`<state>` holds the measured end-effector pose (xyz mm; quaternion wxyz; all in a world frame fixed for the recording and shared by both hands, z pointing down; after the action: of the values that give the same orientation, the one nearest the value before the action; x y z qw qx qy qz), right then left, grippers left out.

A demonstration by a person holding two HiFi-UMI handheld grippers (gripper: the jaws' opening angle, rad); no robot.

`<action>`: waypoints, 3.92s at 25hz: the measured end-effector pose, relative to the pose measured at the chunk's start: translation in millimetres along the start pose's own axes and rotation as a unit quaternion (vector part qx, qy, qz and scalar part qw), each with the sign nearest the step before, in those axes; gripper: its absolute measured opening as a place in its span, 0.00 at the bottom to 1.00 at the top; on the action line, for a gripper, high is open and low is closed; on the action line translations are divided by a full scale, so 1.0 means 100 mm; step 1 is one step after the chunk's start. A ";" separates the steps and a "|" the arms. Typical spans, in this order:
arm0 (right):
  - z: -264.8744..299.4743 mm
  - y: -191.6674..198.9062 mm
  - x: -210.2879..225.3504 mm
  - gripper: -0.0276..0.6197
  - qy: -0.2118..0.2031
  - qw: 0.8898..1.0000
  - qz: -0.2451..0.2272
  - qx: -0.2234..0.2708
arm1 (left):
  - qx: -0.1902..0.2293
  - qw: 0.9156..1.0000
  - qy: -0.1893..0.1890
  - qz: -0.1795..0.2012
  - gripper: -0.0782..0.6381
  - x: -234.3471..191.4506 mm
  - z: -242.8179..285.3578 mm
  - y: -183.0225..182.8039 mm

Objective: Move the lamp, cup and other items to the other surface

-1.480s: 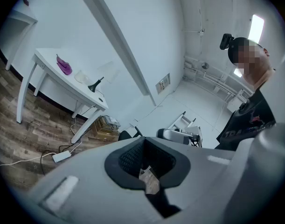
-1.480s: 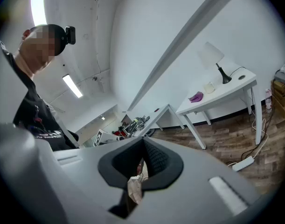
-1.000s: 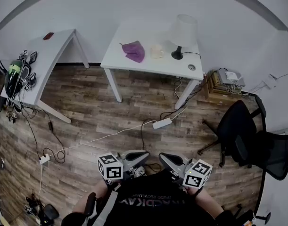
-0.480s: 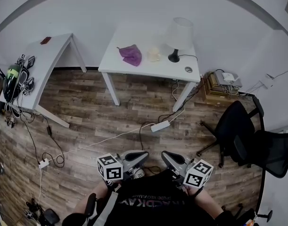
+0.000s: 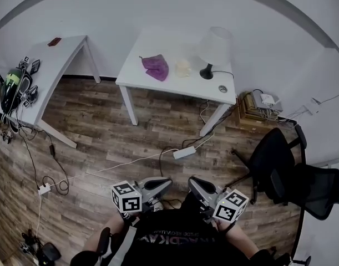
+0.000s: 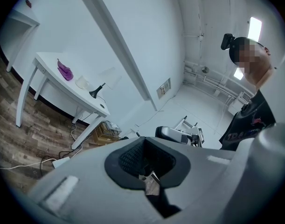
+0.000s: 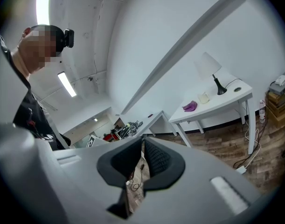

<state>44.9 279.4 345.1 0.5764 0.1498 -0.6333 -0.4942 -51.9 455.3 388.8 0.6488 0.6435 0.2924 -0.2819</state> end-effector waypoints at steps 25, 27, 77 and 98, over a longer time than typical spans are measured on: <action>1.26 -1.60 2.36 0.14 -0.061 0.995 -0.060 -0.060 | 0.090 0.983 -0.159 -0.027 0.11 -0.82 1.19 -0.93; 1.36 -1.70 2.58 0.15 -0.026 0.990 -0.127 -0.064 | 0.096 0.980 -0.173 -0.031 0.11 -0.85 1.23 -0.95; 3.89 -2.03 4.76 0.12 0.126 0.945 -0.248 -0.169 | 0.227 0.906 -0.336 -0.122 0.11 -0.85 1.14 -0.49; 3.47 -2.10 4.02 0.12 0.072 0.953 -0.276 -0.105 | 0.205 0.921 -0.314 -0.104 0.11 -0.77 0.99 -0.54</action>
<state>-456.9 33.4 464.7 0.4740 0.2927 -0.4683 -0.6858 -142.0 354.8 409.5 0.5284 0.6066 0.0747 -0.5893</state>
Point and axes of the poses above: the fingertips, and each gripper's own axes: z forward along the fingers, x to its right, y out of its underside, the point moved 8 cm from there along -z, backward along the fingers, and after that the axes turned 3 degrees about x, right-handed, at the moved point
